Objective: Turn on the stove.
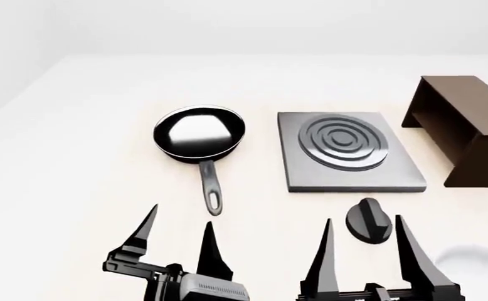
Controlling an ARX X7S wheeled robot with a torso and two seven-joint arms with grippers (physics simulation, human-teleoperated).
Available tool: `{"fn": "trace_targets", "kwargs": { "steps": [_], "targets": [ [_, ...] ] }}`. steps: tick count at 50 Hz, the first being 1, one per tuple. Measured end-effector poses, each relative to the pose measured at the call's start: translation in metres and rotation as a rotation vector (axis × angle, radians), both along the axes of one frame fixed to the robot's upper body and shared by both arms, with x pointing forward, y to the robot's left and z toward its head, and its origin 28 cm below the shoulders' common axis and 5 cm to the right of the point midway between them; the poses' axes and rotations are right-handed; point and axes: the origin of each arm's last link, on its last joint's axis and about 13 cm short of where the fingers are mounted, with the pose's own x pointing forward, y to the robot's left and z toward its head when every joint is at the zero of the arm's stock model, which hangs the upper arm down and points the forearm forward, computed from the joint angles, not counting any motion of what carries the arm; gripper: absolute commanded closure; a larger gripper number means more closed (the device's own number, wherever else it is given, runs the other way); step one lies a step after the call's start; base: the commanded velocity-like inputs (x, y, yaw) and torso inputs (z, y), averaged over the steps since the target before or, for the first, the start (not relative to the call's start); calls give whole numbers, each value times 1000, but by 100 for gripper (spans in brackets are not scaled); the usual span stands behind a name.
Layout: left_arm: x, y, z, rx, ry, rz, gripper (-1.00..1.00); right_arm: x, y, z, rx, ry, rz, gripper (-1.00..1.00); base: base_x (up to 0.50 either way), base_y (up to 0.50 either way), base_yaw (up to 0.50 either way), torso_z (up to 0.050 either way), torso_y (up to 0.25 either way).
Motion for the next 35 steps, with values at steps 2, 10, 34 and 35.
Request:
{"fn": "trace_targets", "kwargs": {
  "steps": [2,10,34,35],
  "targets": [
    [0,0,0,-1,-1,0,-100,0,0,0,1,2,0,-100,115,0,0,0,0],
    [-1,0,0,-6,-6,2,-100,-3,0,6,22,30,6,-100,12,0,0,0,0],
    [-2,4,0,-77,-27,-24,-100,-4,-2,96,-21,222,153,-100,0,0,0,0,0],
    [-2,4,0,-82,-28,-25,-100,-3,-1,98,-24,234,159,-100,0,0,0,0,0]
  ]
}}
